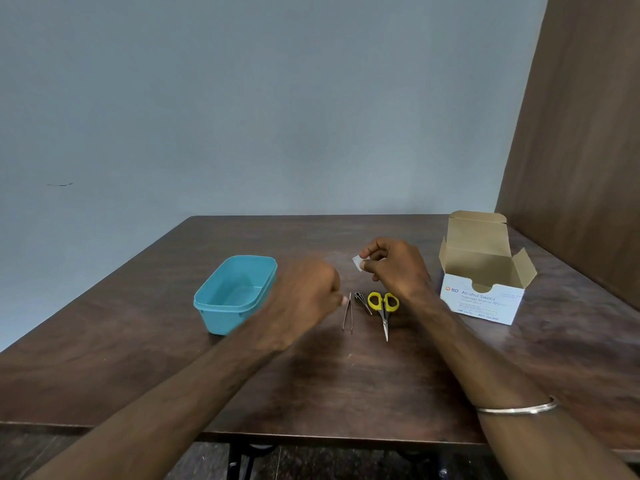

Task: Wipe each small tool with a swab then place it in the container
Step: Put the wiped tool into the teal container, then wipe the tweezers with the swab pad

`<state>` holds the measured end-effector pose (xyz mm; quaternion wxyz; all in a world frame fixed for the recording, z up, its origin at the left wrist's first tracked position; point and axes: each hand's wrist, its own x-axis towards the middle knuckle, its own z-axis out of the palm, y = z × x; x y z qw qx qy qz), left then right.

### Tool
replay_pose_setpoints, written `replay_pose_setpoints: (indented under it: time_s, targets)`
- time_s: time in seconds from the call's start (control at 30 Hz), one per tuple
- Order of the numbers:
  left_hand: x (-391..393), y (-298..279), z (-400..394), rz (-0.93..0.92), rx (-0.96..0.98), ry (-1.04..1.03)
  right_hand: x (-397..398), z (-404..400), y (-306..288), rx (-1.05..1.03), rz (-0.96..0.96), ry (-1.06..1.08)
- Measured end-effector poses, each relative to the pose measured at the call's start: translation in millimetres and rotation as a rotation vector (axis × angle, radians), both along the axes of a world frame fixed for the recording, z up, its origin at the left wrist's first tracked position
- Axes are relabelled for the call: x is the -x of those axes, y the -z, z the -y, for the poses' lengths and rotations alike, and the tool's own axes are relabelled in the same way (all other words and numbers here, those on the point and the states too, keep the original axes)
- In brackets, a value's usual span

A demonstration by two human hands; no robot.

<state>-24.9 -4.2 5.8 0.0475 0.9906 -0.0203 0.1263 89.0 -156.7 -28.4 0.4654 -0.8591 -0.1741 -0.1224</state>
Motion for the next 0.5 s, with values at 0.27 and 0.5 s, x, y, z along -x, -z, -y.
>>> replay_pose_setpoints:
  time_s: [0.27, 0.5]
  targets:
    - [-3.4, 15.1, 18.1, -0.131, 0.016, -0.035, 0.5, -0.2, 0.0, 0.009, 0.007, 0.008]
    - [0.2, 13.9, 18.0, -0.069, -0.033, -0.077, 3.4, -0.5, -1.2, -0.078, -0.012, -0.058]
